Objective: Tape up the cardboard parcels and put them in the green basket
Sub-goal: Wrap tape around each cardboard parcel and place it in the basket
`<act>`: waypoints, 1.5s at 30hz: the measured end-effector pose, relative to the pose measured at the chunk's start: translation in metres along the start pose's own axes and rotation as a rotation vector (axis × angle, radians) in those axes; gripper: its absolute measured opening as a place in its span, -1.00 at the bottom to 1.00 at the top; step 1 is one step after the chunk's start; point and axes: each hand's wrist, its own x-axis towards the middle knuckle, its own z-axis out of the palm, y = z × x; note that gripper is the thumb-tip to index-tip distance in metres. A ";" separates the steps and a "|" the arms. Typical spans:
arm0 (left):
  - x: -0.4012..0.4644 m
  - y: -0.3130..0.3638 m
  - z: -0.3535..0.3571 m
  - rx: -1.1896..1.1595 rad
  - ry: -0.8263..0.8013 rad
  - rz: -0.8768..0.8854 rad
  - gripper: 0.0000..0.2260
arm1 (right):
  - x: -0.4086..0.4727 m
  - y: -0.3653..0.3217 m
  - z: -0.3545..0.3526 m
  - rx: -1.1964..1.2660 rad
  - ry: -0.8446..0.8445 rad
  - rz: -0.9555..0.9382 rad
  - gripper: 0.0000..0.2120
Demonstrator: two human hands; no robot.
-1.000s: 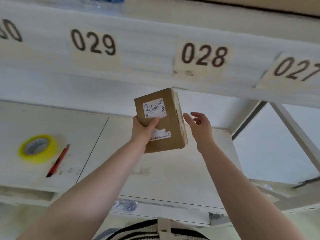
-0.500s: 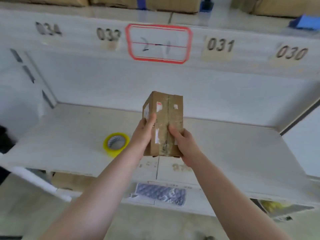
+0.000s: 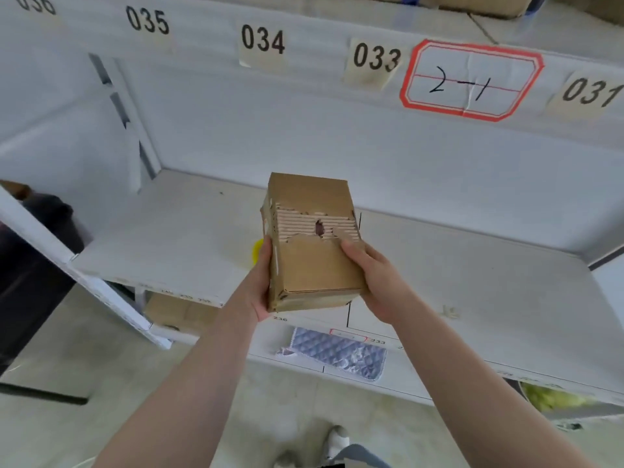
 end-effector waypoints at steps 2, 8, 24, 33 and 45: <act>0.003 0.008 0.000 0.069 0.186 0.114 -0.33 | 0.011 0.006 0.001 -0.002 0.040 -0.030 -0.63; 0.003 0.053 0.010 0.306 0.374 0.168 -0.33 | 0.054 0.012 0.028 -0.212 0.039 -0.108 -0.56; 0.032 0.104 -0.165 0.447 0.601 0.135 -0.70 | 0.164 0.076 0.059 -0.994 -0.048 -0.077 -0.51; 0.082 0.148 -0.222 0.542 0.443 -0.018 -0.62 | 0.190 0.132 0.098 -1.646 0.049 -0.088 -0.64; 0.116 0.115 -0.170 0.615 0.110 0.007 -0.75 | 0.136 0.027 0.088 -1.004 0.190 -0.326 -0.65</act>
